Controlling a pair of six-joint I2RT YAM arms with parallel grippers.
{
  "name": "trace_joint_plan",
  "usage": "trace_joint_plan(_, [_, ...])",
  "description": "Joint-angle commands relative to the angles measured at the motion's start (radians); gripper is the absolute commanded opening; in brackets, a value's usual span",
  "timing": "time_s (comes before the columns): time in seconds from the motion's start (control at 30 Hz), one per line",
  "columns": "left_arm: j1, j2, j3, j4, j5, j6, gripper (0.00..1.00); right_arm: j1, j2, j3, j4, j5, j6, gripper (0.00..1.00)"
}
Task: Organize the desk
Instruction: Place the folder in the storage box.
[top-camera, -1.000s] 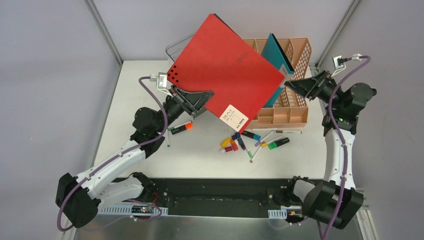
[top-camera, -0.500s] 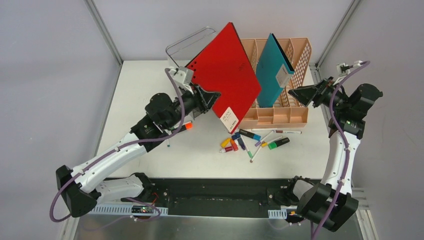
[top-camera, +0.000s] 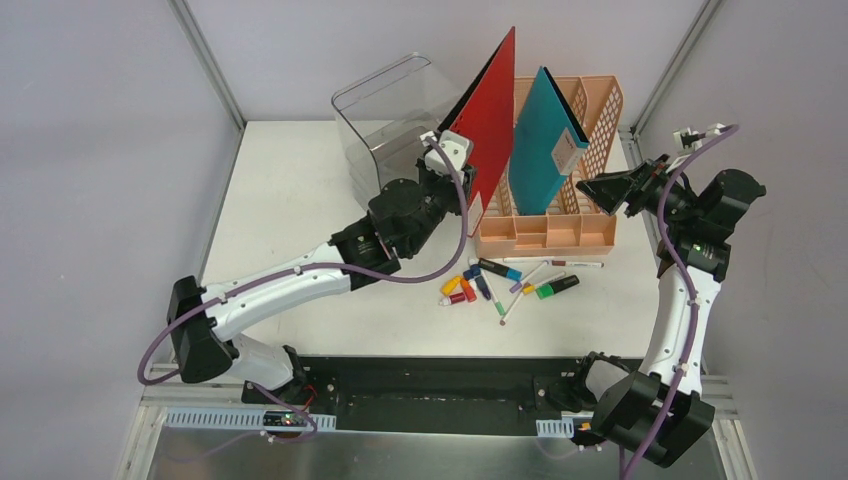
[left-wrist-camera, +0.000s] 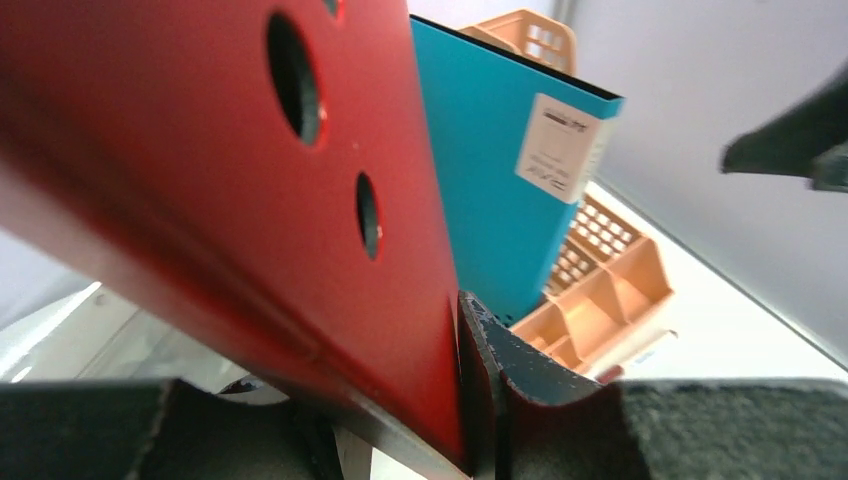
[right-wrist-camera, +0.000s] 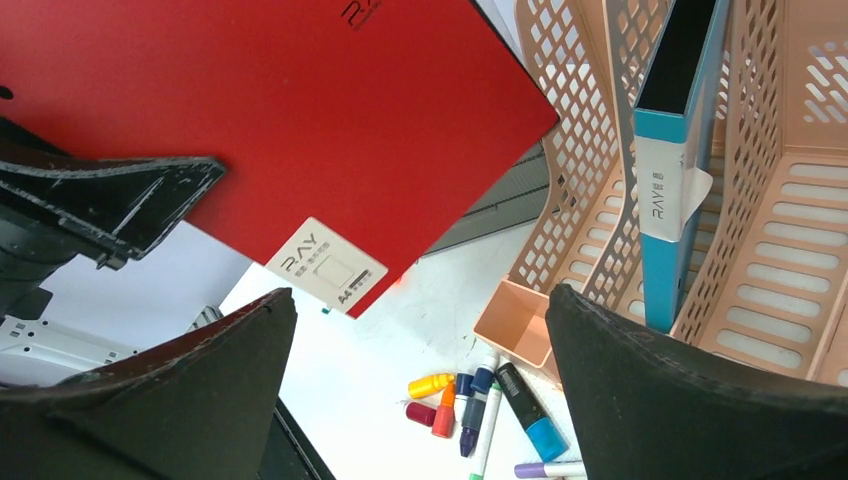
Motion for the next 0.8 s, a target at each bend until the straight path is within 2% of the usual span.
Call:
trace_joint_plan(0.0, [-0.011,0.034,0.11,0.174,-0.161,0.106,0.0,-0.009,-0.029,0.028,-0.001,0.022,-0.042,0.99])
trace_joint_plan(0.17, [-0.012,0.133,0.189,0.193,-0.193,0.123,0.0,-0.009,-0.037,0.027,-0.008,0.029,-0.049,0.99])
trace_joint_plan(0.47, [-0.012,0.324,0.359,0.216,-0.331,0.155,0.0,-0.009,-0.053,0.022,-0.021,0.049,-0.066,0.99])
trace_joint_plan(0.77, [-0.01,0.468,0.475,0.166,-0.339,0.177,0.0,-0.009,-0.062,0.02,-0.023,0.055,-0.069,0.99])
